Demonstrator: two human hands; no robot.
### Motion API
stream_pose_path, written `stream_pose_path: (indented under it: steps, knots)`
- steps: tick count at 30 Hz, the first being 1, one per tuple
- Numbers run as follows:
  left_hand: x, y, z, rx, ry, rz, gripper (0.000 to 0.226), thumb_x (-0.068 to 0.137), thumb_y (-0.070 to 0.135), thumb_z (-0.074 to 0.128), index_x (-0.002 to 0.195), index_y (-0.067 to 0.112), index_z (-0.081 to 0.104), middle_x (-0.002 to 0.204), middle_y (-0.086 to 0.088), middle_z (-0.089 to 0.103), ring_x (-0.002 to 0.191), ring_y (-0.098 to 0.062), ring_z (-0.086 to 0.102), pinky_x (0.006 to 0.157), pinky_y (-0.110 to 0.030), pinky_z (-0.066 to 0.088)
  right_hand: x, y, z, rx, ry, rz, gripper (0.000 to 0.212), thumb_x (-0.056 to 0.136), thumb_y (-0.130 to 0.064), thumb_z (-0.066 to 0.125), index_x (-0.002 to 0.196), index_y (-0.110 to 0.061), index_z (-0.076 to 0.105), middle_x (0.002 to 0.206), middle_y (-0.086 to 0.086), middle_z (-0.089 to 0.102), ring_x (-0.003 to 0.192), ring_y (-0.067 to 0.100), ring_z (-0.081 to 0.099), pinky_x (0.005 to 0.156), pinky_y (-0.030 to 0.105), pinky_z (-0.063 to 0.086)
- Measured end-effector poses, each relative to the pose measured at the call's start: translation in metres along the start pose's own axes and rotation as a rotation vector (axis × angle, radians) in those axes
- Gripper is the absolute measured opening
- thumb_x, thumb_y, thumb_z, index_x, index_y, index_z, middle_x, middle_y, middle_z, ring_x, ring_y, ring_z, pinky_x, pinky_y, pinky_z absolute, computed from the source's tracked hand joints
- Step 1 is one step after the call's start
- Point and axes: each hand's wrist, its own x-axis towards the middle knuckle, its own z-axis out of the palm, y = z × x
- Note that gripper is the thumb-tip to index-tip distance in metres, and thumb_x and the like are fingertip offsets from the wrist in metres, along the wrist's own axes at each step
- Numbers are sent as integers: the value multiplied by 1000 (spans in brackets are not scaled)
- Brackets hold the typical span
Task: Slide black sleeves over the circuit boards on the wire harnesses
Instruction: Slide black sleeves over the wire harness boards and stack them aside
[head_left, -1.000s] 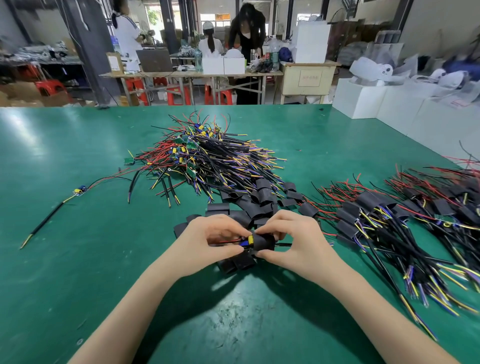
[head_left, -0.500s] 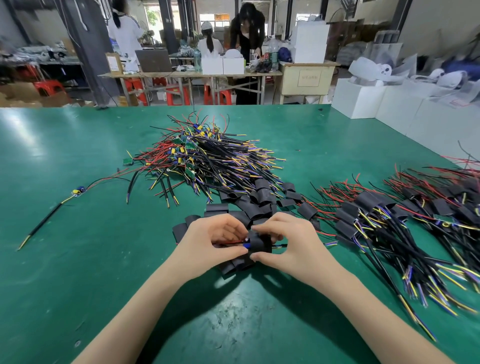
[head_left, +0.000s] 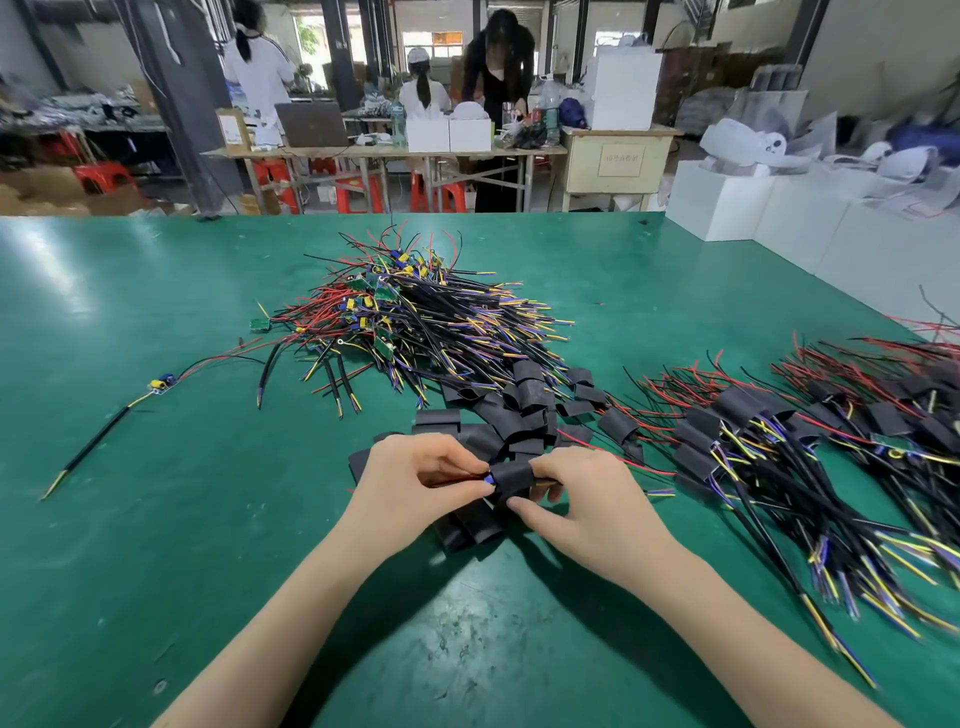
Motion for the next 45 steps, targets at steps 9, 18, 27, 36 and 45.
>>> stream_pose_path:
  steps: [9,18,27,36,45]
  knots:
    - [1,1,-3,-88,-17,16,15,74,2,80,83,12,76,83,-1,77,78,-11,73,74,-14,52,1,9,-4,44,-24,9,35,88,-43,61,73,-11,62,68,0,61,67,19,54,70,39,46]
    - [1,0,-3,-118,-74,-13,15,76,3,80,82,17,76,82,-4,77,76,-11,72,73,-17,53,3,6,-6,306,68,-62,32,79,-25,78,110,-21,73,97,-6,69,79,-6,56,75,6,40]
    - [2,1,-2,-104,-103,-13,16,77,3,79,81,17,75,82,-4,76,74,-11,71,71,-17,53,4,9,-5,413,99,12,25,74,-20,82,97,-25,77,84,-14,68,73,1,58,68,8,41]
    - [3,-2,1,-83,-52,3,15,76,0,79,82,13,73,81,-3,76,74,-10,71,73,-16,53,3,8,0,422,164,68,35,70,-25,85,103,-20,76,89,-10,71,77,3,64,75,18,51]
    - [4,-2,-3,-84,-19,18,15,76,-2,78,83,11,72,83,-4,76,78,-12,72,75,-16,52,-1,6,-3,310,151,16,27,75,-16,79,102,-17,76,86,-9,74,78,0,65,79,17,49]
